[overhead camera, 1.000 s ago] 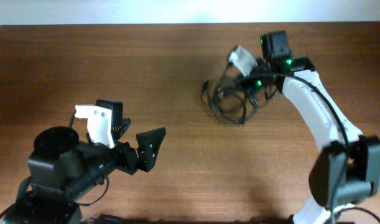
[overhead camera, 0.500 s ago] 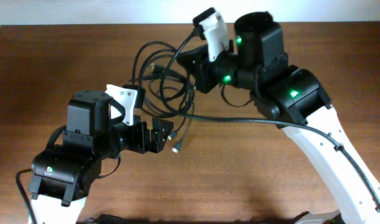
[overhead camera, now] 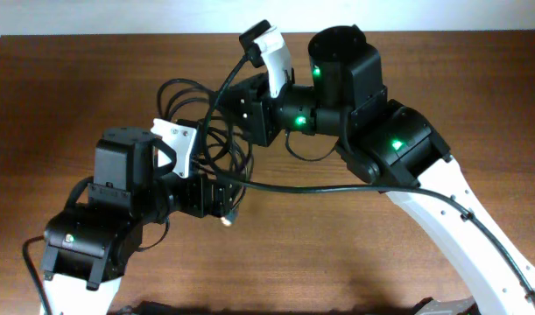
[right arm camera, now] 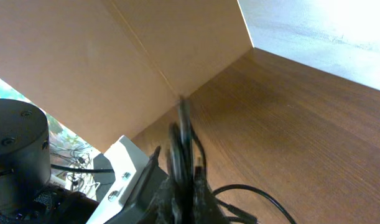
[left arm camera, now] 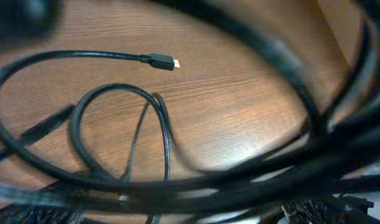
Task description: Untangle cables
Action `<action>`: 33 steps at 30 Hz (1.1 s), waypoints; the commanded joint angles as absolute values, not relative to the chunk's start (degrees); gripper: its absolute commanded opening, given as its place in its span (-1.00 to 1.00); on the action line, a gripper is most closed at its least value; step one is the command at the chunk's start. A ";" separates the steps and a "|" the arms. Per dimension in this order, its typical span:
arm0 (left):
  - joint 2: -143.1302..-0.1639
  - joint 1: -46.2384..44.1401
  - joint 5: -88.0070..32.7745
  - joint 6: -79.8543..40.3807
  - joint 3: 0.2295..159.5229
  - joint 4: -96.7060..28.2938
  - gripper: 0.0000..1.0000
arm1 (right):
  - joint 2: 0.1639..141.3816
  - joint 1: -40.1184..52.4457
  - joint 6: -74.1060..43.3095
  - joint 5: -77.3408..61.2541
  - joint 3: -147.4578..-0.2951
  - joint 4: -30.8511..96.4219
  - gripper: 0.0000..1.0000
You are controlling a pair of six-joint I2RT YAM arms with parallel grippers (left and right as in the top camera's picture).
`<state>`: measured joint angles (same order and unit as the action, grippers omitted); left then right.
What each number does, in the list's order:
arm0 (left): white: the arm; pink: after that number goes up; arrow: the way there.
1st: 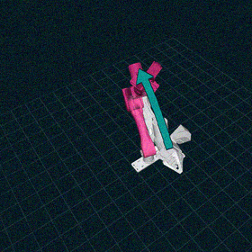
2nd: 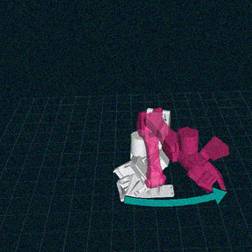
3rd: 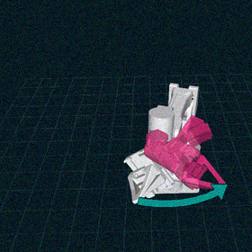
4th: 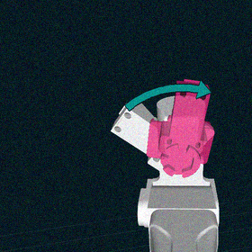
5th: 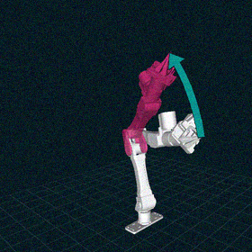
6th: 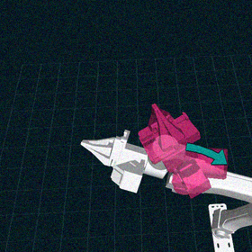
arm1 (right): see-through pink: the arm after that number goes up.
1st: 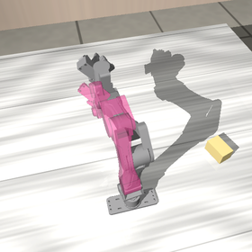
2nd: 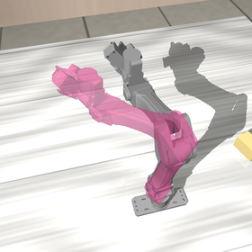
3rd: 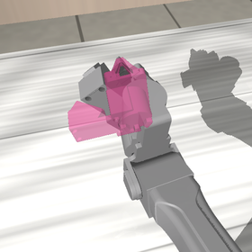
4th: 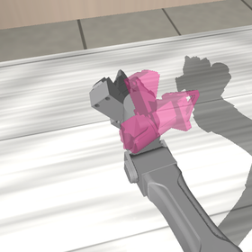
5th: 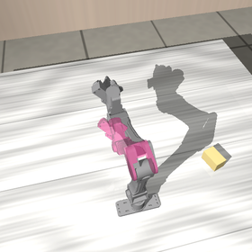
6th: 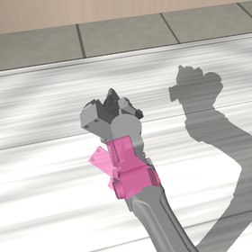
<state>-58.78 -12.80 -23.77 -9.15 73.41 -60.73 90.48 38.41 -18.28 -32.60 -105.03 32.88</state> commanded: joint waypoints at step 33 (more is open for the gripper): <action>-58.83 -12.97 -22.02 -8.21 74.08 -59.09 0.98 | 88.33 29.12 -41.06 -34.06 -106.85 1.28 -0.92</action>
